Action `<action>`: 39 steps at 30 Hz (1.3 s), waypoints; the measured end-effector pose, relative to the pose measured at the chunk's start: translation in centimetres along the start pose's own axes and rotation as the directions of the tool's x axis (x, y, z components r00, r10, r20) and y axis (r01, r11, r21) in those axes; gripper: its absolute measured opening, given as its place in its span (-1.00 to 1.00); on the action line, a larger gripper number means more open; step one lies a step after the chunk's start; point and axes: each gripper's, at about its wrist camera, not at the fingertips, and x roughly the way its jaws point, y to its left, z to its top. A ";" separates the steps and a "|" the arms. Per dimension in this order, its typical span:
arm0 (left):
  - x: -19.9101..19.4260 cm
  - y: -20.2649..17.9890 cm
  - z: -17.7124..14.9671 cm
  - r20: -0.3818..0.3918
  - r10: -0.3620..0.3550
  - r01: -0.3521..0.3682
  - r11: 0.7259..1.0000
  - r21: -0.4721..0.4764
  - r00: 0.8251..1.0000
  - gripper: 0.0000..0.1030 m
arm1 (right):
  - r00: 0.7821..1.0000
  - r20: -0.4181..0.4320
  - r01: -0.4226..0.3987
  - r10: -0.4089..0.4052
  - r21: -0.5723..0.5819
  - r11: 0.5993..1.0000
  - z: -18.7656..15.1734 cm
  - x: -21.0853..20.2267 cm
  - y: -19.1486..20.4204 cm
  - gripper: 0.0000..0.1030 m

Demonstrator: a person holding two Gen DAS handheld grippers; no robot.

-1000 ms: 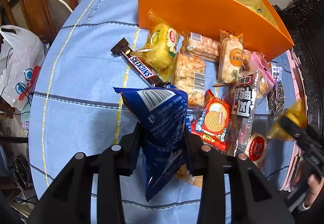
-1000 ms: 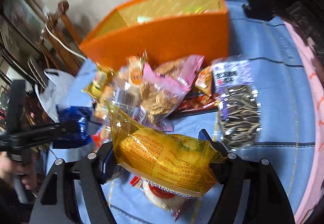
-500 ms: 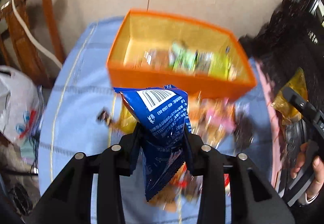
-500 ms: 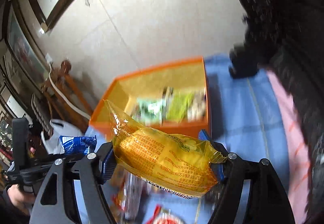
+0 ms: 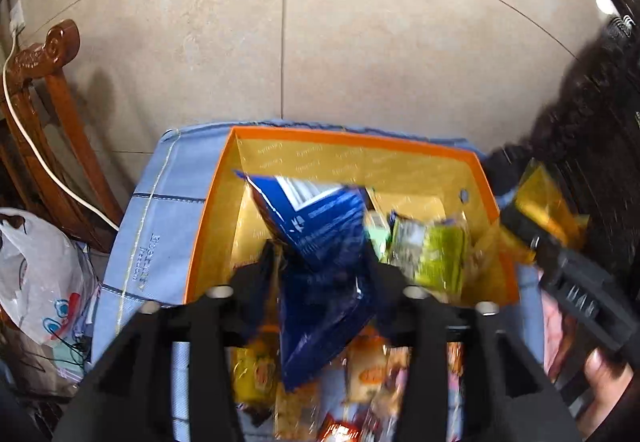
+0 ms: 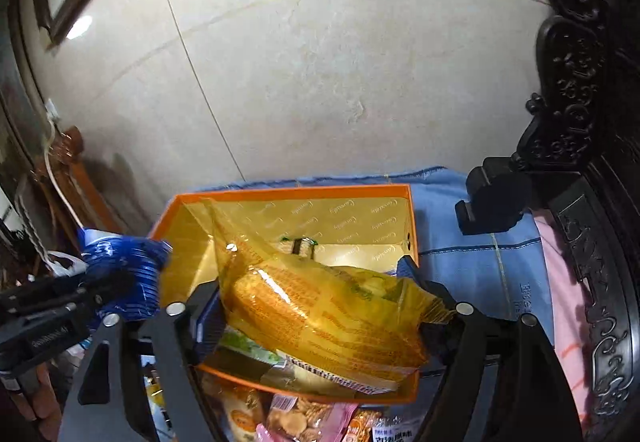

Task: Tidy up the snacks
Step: 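Carry both bags into the orange box and open both tools, then move both open tools back to the snack pile, then grasp the brown paper peanut bag with the left tool while the right tool grasps the round rice cake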

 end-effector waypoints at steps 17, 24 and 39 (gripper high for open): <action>-1.7 1.5 -7.8 -0.058 0.088 -0.084 0.995 0.055 0.994 0.91 | 0.998 -0.044 0.041 -0.034 0.163 0.986 -10.9 -5.6 -4.6 0.92; -1.9 1.8 -16.9 -0.158 0.136 -0.104 0.975 0.196 0.978 0.91 | 0.964 -0.263 0.037 -0.032 0.015 0.999 -20.5 -6.5 -3.6 0.92; 0.0 0.8 -24.8 -0.370 0.053 0.035 0.973 0.228 0.927 0.91 | 0.913 -0.408 -0.068 0.001 -0.149 0.987 -27.3 -6.9 1.4 0.92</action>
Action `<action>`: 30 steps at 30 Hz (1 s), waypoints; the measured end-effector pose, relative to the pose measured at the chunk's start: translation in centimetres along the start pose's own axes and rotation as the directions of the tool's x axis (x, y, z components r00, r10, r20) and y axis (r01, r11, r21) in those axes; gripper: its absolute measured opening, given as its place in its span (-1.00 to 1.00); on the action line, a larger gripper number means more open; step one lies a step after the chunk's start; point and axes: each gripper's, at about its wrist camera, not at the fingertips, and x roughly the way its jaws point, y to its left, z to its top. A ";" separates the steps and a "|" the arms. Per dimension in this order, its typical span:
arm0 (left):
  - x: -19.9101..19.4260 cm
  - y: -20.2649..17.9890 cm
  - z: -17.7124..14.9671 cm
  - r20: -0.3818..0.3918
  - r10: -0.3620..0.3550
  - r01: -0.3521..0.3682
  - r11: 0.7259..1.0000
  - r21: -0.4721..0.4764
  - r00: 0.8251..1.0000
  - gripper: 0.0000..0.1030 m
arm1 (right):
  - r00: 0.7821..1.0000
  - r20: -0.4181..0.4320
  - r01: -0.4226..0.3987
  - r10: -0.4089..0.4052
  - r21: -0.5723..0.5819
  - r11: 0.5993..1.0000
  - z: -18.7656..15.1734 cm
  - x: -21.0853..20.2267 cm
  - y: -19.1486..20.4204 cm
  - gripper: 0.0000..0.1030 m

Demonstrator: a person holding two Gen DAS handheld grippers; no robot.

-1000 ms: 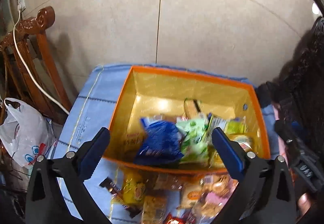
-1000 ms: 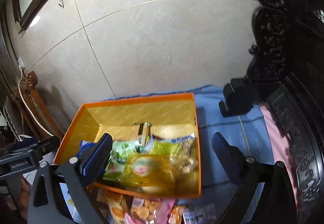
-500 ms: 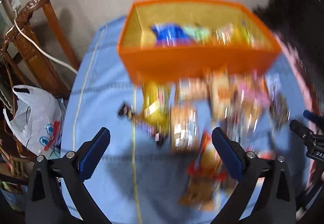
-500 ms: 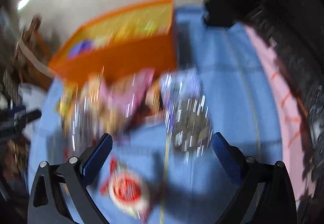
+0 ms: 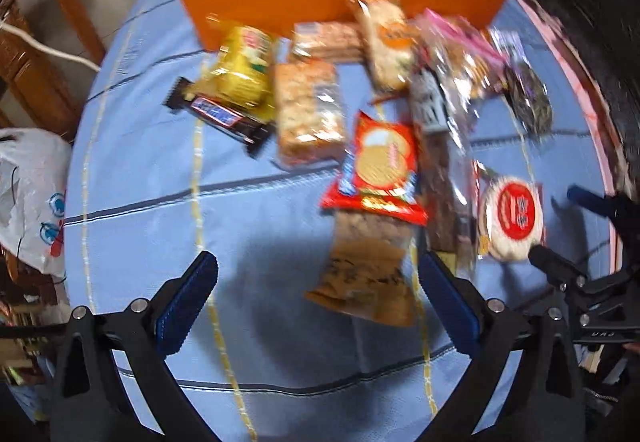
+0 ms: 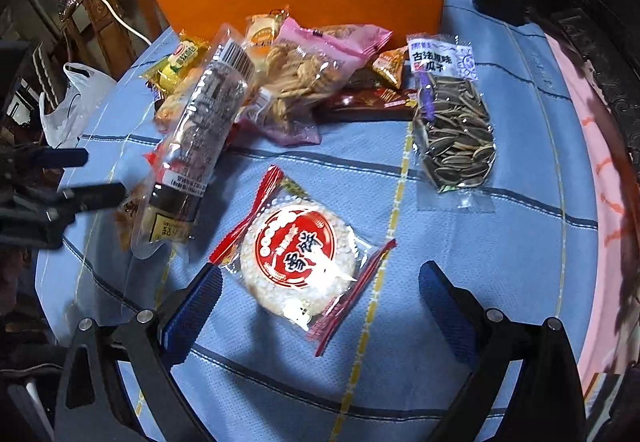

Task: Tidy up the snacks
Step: 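Grasp the brown paper peanut bag with the left tool while the right tool grasps the round rice cake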

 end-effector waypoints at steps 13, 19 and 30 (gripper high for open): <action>4.2 -0.9 0.0 -0.087 0.001 -0.005 0.999 -0.043 0.996 0.91 | 0.999 -0.032 0.008 -0.008 0.018 1.000 -0.4 0.6 -0.9 0.92; 4.7 0.7 0.3 -0.096 -0.041 0.031 0.994 -0.106 0.995 0.91 | 0.998 -0.015 0.058 -0.059 -0.044 0.997 0.0 1.2 -0.1 0.92; 5.8 -0.2 -0.3 -0.067 -0.013 0.011 1.000 -0.023 0.998 0.44 | 0.992 -0.041 0.111 -0.122 -0.211 0.971 0.3 4.1 3.8 0.92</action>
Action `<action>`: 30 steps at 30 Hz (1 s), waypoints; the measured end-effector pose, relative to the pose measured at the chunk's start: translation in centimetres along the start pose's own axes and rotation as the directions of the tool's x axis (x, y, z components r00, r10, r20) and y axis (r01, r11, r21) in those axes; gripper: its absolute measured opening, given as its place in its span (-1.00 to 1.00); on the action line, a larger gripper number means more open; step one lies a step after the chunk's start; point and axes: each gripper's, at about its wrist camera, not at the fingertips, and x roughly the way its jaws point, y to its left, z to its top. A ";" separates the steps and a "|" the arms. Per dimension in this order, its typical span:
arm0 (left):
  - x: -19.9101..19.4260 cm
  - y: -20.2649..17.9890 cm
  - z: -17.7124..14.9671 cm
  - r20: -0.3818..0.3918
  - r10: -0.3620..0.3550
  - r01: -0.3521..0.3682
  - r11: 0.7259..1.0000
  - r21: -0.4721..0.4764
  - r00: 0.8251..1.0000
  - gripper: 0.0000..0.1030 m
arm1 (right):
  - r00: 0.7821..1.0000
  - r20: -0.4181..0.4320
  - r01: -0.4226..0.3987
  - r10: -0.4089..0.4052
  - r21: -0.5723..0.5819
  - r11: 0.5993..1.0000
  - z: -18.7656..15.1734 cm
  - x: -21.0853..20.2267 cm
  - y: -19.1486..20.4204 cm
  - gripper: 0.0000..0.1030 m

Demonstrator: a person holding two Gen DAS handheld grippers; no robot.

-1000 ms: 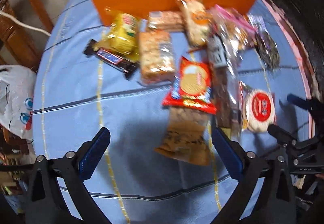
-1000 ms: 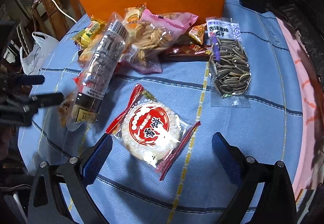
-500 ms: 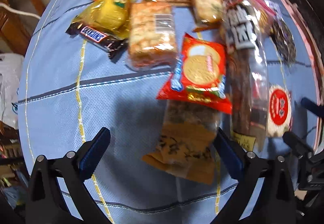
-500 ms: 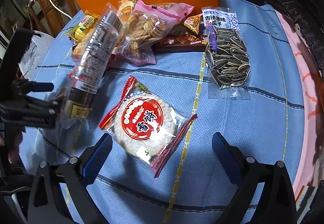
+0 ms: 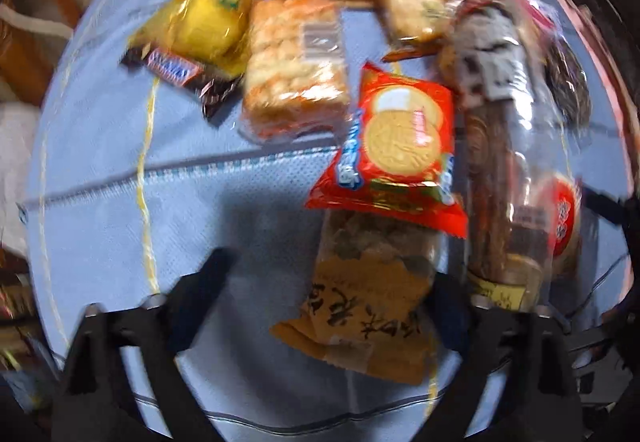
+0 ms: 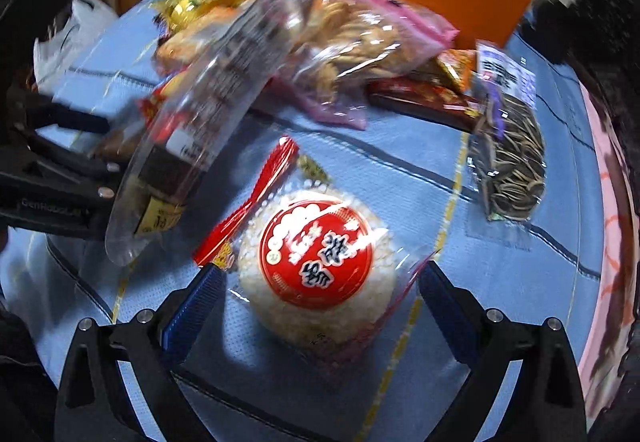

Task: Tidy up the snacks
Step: 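Grasp the brown paper peanut bag with the left tool while the right tool grasps the round rice cake, then carry the peanut bag and rice cake into the orange box and open both tools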

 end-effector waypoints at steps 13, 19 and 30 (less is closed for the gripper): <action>-3.0 5.0 -1.7 0.035 -0.134 0.136 0.987 -0.086 0.990 -0.35 | 0.975 0.038 -0.220 0.217 0.168 0.961 -0.3 -2.7 -4.0 0.31; -5.6 5.6 -1.1 0.079 -0.134 0.142 0.983 -0.113 0.988 -0.35 | 0.972 0.097 -0.230 0.216 0.175 0.957 -0.2 -5.4 -5.8 0.31; -12.1 5.7 2.3 0.231 -0.163 0.189 0.977 -0.095 0.959 -0.35 | 0.949 0.253 -0.236 0.188 0.176 0.956 3.7 -10.3 -8.1 0.32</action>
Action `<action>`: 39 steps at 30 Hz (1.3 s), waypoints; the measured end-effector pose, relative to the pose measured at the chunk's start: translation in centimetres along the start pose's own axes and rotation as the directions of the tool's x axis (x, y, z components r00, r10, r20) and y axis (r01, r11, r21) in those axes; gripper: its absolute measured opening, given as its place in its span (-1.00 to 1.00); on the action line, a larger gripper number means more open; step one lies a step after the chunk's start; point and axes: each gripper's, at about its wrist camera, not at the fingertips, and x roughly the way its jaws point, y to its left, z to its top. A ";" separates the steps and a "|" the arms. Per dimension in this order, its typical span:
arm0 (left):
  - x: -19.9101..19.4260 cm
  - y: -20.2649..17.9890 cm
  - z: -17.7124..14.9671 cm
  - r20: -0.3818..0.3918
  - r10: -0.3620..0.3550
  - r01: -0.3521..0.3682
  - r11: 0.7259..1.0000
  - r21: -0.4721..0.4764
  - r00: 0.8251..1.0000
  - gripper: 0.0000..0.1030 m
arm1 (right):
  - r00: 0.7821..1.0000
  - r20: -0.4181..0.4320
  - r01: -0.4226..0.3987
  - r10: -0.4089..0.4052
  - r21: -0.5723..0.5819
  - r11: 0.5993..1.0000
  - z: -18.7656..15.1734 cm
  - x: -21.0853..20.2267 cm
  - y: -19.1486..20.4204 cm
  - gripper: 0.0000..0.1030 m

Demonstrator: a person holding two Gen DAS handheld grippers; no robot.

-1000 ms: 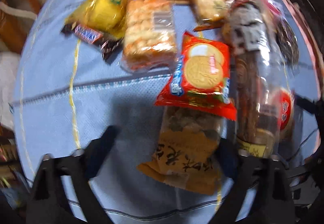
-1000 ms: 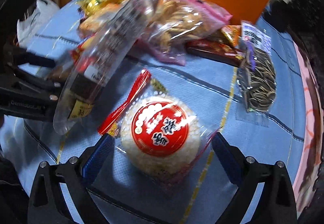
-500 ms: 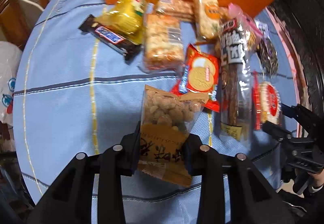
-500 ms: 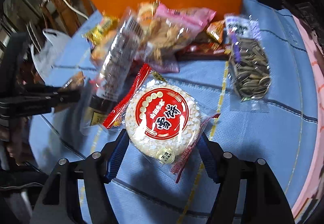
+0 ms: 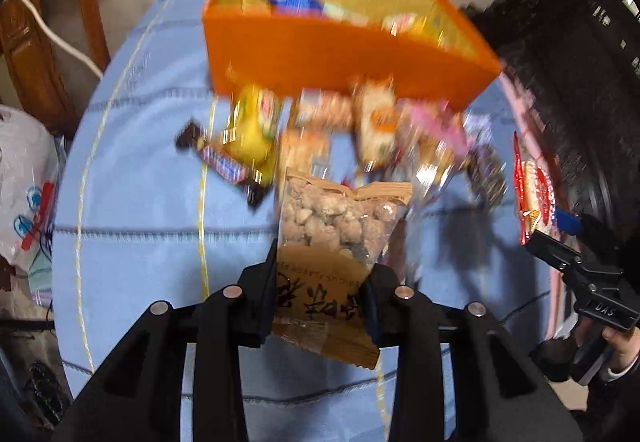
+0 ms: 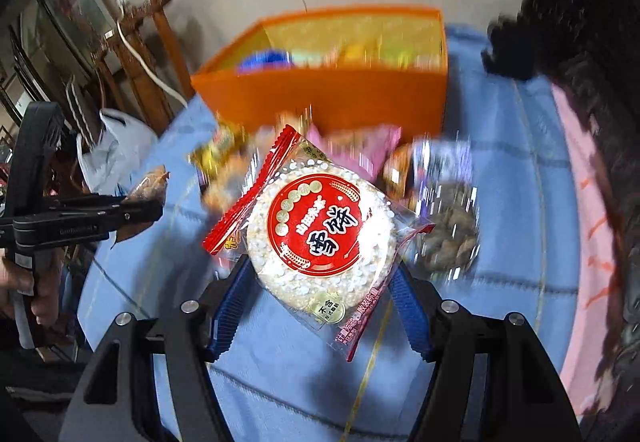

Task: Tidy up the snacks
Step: 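Carry the peanut bag and rice cake into the orange box and open both tools, then move both open tools back to the snack pile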

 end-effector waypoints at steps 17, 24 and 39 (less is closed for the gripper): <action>-0.7 -3.5 15.8 0.144 -0.016 0.017 1.000 -0.005 0.989 -0.35 | 0.979 0.197 0.055 -0.058 0.018 0.998 14.3 1.6 -1.9 0.32; 2.7 -3.7 19.5 0.112 0.018 -0.018 1.000 0.000 0.994 -0.35 | 0.983 0.166 0.074 -0.082 0.053 0.996 18.3 5.1 -3.8 0.31; 2.6 -3.5 20.6 0.201 0.139 -0.135 0.990 -0.037 0.970 0.91 | 0.977 0.178 0.098 -0.114 0.097 0.990 16.7 5.0 -4.5 0.67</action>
